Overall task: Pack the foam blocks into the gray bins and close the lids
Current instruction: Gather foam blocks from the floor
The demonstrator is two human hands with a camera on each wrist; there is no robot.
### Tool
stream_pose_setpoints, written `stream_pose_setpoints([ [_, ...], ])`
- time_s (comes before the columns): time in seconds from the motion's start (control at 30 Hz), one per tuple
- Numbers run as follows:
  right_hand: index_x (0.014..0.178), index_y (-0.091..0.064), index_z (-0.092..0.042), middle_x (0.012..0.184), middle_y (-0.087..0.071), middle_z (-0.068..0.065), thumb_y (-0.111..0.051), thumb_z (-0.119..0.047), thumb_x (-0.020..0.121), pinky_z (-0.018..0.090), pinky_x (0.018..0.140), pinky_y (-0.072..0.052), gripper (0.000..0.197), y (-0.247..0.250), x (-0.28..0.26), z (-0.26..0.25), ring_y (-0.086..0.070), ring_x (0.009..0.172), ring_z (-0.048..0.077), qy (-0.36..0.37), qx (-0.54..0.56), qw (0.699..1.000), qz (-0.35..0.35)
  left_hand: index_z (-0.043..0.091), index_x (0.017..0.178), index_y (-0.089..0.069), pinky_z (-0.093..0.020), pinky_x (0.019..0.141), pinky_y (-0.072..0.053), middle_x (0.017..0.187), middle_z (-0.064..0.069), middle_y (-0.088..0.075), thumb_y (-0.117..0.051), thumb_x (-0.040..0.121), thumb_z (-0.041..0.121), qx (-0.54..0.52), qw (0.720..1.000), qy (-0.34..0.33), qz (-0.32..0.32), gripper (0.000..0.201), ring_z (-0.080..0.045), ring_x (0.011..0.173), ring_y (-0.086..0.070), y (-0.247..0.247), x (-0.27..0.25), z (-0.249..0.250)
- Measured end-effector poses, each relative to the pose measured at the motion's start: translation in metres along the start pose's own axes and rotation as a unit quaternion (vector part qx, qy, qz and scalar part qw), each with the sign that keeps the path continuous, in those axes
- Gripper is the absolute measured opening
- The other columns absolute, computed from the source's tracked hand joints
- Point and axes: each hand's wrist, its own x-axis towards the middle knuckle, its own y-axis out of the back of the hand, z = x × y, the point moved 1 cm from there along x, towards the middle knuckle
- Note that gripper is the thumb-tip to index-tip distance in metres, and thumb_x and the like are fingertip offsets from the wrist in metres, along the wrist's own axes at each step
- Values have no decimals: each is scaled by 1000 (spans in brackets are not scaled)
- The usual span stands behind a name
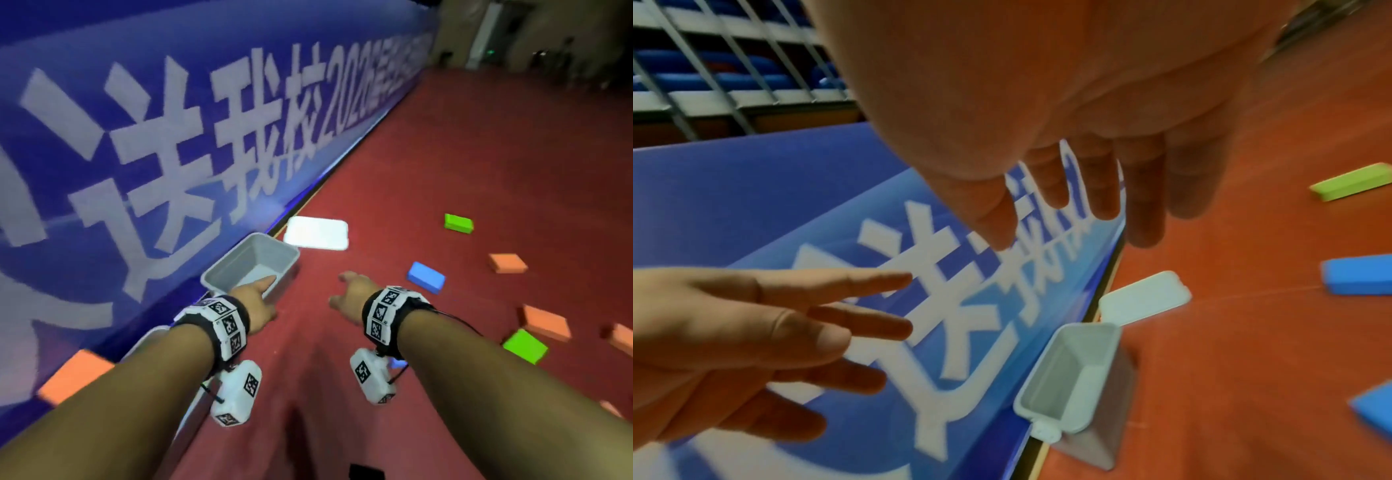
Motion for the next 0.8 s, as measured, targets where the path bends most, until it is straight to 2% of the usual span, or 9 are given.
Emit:
stream_pose_setpoints([
  [0.07, 146, -37, -20, 141, -43, 13, -61, -40, 88, 35, 103, -41, 65, 22, -22, 93, -51, 124, 32, -56, -4, 998, 22, 39, 149, -28, -24, 103, -41, 143, -3, -52, -66, 85, 29, 34, 997, -62, -36, 76, -20, 123, -55, -55, 1, 74],
  [0.17, 142, -39, -19, 134, -45, 12, -61, -40, 85, 37, 101, -44, 64, 40, -58, 213, -54, 119, 34, -111, -16, 993, 37, 38, 151, -24, -22, 104, -39, 143, -2, -50, -64, 86, 31, 62, 987, -127, -74, 76, -19, 125, -53, -131, -10, 163],
  [0.3, 142, -35, -21, 137, -42, 14, -62, -41, 84, 36, 101, -42, 67, 62, -121, 367, -52, 121, 35, -226, 11, 973, 36, 27, 154, -20, -18, 103, -32, 151, -6, -41, -60, 91, 23, 72, 969, -189, -141, 74, -19, 135, -44, -245, -42, 282],
  [0.37, 142, -35, -20, 138, -41, 15, -63, -40, 85, 34, 101, -40, 66, 68, -143, 411, -51, 123, 34, -254, 31, 966, 49, 28, 154, -19, -19, 101, -33, 150, -7, -42, -60, 90, 22, 76, 964, -194, -167, 76, -20, 132, -46, -277, -49, 317],
  [0.5, 144, -32, -17, 139, -40, 15, -59, -34, 92, 29, 98, -38, 61, 101, -185, 520, -49, 123, 31, -311, 77, 945, 66, 33, 152, -20, -20, 94, -41, 136, -6, -56, -62, 89, 26, 94, 947, -230, -204, 76, -20, 114, -60, -355, -58, 423],
  [0.7, 147, -28, -19, 144, -37, 15, -59, -38, 88, 37, 105, -38, 69, 126, -181, 634, -49, 125, 36, -368, 136, 917, 74, 33, 152, -22, -21, 102, -40, 144, -5, -49, -63, 88, 23, 109, 915, -285, -265, 77, -18, 122, -55, -443, -40, 534],
  [0.8, 146, -28, -20, 145, -37, 15, -57, -39, 87, 40, 105, -39, 69, 141, -171, 683, -49, 125, 38, -391, 147, 905, 73, 32, 153, -20, -17, 96, -37, 143, -7, -51, -62, 89, 24, 128, 901, -300, -286, 77, -19, 123, -55, -485, -11, 581],
])
